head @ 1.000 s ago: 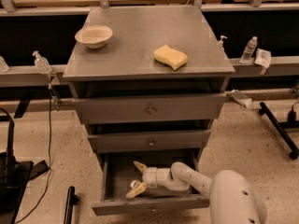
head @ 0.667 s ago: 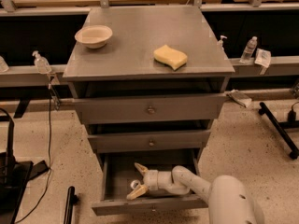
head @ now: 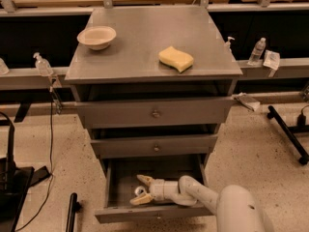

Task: Pick redbull can from bottom drawer and place on counter

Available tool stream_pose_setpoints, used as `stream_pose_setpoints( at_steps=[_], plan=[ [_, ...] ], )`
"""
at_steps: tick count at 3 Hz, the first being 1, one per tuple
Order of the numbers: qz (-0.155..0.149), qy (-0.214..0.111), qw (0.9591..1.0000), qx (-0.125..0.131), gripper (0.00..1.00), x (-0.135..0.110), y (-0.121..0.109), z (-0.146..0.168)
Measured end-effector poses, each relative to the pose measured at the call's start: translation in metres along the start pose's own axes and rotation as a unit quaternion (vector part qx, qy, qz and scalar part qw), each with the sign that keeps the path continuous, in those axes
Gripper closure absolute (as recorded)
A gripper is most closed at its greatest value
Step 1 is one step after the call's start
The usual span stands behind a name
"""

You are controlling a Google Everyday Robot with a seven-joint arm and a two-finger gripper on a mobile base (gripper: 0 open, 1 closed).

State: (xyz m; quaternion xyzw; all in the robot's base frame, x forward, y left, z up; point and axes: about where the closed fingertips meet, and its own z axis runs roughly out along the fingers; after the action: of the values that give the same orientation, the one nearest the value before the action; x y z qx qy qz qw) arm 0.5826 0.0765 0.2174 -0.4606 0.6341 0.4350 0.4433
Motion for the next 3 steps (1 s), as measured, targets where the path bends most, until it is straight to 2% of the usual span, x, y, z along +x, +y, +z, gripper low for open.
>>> stream_pose_setpoints(
  at_steps=[2,3],
  plan=[
    [0.006,0.000,0.9999,0.010,0.23,0.016,-0.001,-0.006],
    [0.009,-0.003,0.9999,0.012,0.44,0.019,-0.001,-0.009]
  ],
)
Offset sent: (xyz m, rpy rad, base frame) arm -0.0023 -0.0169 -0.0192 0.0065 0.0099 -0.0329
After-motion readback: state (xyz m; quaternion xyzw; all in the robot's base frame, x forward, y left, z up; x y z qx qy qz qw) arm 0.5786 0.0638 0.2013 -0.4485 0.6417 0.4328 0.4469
